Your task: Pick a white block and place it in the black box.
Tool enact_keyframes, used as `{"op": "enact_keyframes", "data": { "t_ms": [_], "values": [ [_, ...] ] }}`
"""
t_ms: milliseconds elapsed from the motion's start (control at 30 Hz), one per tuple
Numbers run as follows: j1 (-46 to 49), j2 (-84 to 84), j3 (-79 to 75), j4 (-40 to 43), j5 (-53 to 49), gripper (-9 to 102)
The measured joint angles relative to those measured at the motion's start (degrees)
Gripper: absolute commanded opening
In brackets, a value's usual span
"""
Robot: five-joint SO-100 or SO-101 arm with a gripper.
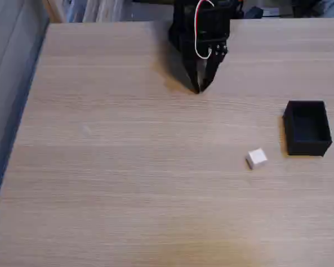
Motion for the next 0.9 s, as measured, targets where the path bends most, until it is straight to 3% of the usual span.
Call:
{"op": "enact_keyframes", "data": {
  "t_ms": [900],
  "values": [
    [-1.4, 0.0, 0.0, 0.0, -0.1, 0]
  ]
}}
